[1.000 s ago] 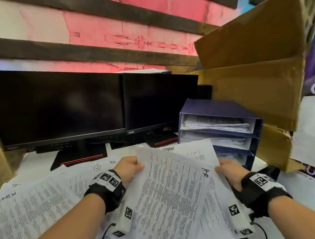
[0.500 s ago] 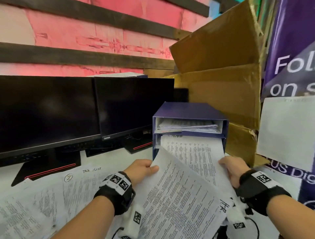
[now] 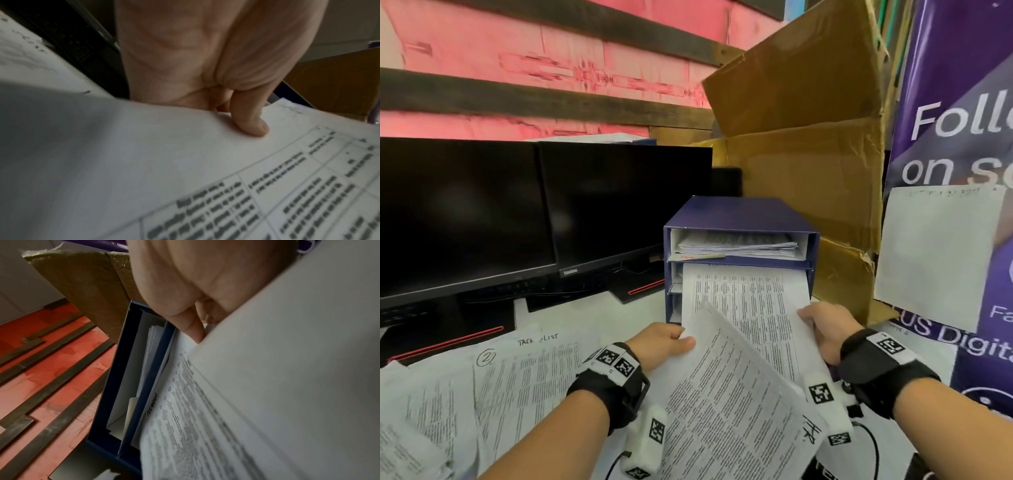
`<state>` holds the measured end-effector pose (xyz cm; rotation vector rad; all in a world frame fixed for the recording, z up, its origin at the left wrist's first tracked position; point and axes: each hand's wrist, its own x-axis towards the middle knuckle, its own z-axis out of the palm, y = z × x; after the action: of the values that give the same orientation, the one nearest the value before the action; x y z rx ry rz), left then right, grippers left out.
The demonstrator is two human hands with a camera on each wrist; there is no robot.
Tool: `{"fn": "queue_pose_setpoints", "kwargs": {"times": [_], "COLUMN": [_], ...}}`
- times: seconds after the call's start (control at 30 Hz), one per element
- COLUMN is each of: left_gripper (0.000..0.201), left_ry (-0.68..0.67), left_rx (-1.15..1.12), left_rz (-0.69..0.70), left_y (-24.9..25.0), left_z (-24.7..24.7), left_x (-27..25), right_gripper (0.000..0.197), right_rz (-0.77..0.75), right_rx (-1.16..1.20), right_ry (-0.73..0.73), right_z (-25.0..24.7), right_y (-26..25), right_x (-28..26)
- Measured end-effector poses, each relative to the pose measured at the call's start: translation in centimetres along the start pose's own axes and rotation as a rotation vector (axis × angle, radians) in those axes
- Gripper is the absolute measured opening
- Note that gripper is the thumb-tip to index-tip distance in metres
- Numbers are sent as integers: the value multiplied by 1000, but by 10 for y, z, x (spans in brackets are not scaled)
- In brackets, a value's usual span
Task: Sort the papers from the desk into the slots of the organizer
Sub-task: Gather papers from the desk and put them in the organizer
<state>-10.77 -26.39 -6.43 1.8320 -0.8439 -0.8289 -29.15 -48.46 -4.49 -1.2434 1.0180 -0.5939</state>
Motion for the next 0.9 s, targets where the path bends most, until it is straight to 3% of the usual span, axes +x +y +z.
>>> {"fn": "queue_pose_setpoints", "kwargs": {"times": [0.13,0.23,0.33,0.4,0.47,0.7,0.8,0.9], "left_gripper": [12,13,12,12,13,12,13,14], "left_ry": [194,306,357,371,356,168,240,320], "left_rx": [-113,-231,-245,-259,-290,-269,-240,-237], "left_rz": [102,116,146,155,141,50,56,83], "left_y": [2,9,14,15,14,5,2,4], "left_z": [3,-3,-6,-5,-4,-9,-11,-12], "left_x": [7,11,16,18,19,9,9,12], "right_gripper": [8,6,28,27,26,18,16,27], "right_rz": [-109,-104,-45,-27,-17,-89,-42,44], "right_rx": [-70,-115,-317,-414,-358,-1,153,-42], "right_ry": [-21,-107,-265,-387,-427,-164,-184,-286], "right_z": [5,6,-2,-5,-6,9,15,11], "right_y": [-7,-14,-12,-7,-3,-13,-19,-16], "right_x": [0,-9,-19,-27,-29,-8,-12,-14]}}
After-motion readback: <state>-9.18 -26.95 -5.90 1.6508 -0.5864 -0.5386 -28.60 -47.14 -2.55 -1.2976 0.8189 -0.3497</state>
